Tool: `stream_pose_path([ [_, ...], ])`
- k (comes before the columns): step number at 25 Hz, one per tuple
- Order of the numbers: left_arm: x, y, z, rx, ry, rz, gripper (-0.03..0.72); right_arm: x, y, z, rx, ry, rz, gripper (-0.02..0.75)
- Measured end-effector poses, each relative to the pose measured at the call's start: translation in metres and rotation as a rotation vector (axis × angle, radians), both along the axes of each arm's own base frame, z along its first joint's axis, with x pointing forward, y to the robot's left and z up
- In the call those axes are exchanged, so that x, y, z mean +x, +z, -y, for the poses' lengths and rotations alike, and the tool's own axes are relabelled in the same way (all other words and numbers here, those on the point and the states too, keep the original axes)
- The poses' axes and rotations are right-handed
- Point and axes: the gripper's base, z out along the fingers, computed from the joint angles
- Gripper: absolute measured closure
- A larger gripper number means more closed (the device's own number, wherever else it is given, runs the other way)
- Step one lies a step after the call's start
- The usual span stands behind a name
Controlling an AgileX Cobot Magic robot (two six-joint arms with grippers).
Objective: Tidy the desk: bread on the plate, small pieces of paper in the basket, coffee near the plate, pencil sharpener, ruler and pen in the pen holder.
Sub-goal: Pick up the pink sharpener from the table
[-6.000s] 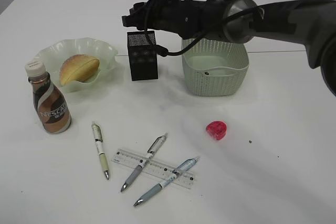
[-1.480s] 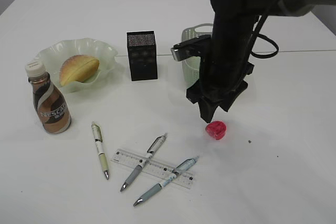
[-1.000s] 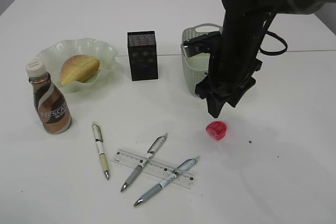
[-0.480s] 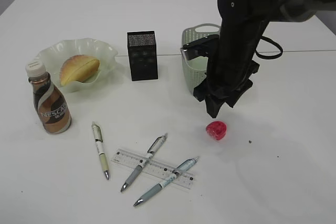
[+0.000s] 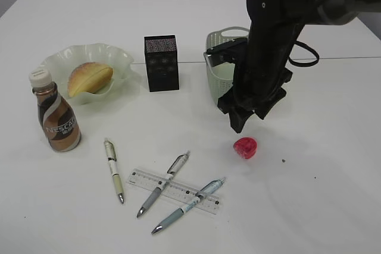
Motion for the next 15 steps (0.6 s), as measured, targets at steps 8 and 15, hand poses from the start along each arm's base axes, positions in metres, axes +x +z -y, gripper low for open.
stream_pose_path([
  [8, 0.000, 0.000, 0.000, 0.000, 0.000, 0.000, 0.254, 0.003, -0.017, -0.001, -0.018, 0.012, -0.027, 0.181],
  [15, 0.000, 0.000, 0.000, 0.000, 0.000, 0.000, 0.254, 0.005, -0.033, -0.001, -0.031, 0.032, -0.055, 0.181],
])
